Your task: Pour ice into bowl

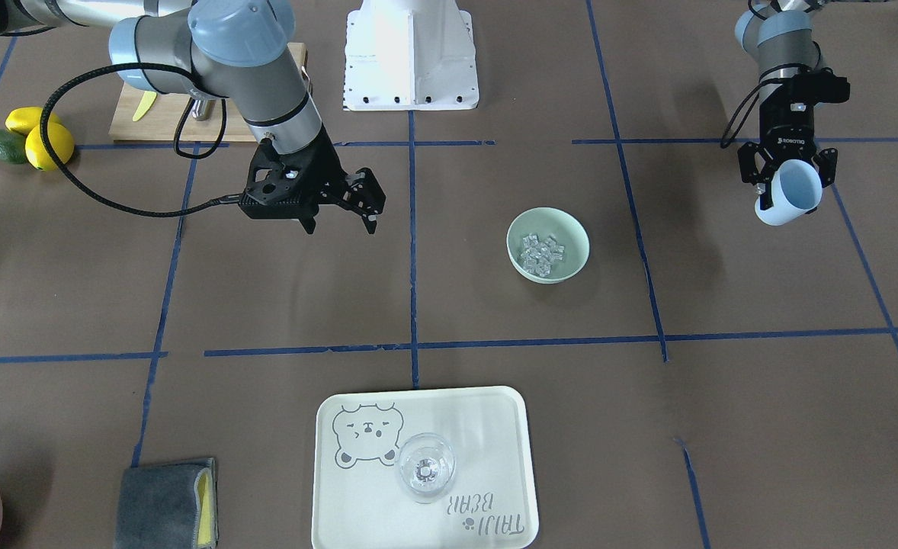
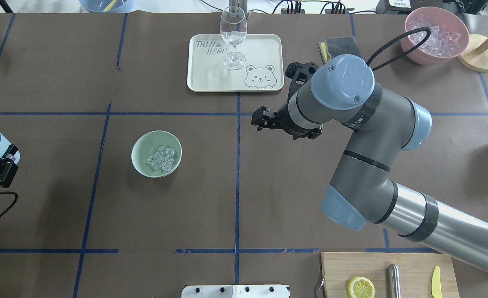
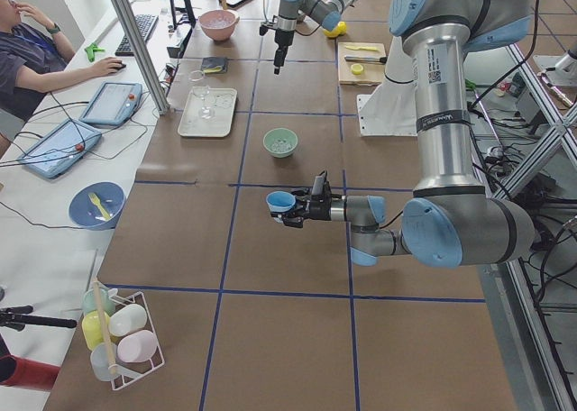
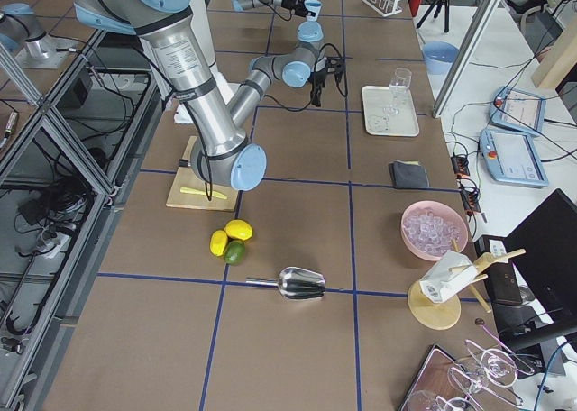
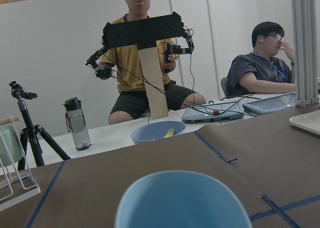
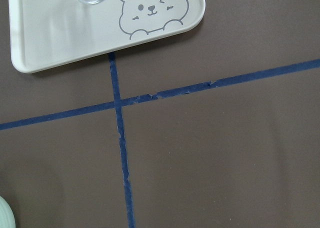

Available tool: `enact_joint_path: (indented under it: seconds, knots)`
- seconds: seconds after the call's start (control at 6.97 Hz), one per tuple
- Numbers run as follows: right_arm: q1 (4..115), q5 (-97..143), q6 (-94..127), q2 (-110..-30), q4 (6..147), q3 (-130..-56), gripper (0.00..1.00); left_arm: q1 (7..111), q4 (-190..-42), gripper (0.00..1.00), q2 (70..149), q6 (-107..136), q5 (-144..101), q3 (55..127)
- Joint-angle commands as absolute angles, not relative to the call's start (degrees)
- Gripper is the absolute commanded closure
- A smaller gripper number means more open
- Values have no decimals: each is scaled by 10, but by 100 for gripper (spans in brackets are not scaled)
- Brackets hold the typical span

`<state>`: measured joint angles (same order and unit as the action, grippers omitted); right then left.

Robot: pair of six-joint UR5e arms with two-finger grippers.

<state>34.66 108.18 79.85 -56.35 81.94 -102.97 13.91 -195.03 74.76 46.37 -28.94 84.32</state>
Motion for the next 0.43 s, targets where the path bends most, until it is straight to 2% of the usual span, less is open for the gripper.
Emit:
enact_joint_path:
  seconds: [0.0,0.29]
  knots:
    - [324,1076,806,-545,816,-1008,0,139,-1949,100,749,513,-307,839]
    - [295,1058,828,-485,814,-937,0,138,-1949,100,756,527,-313,828]
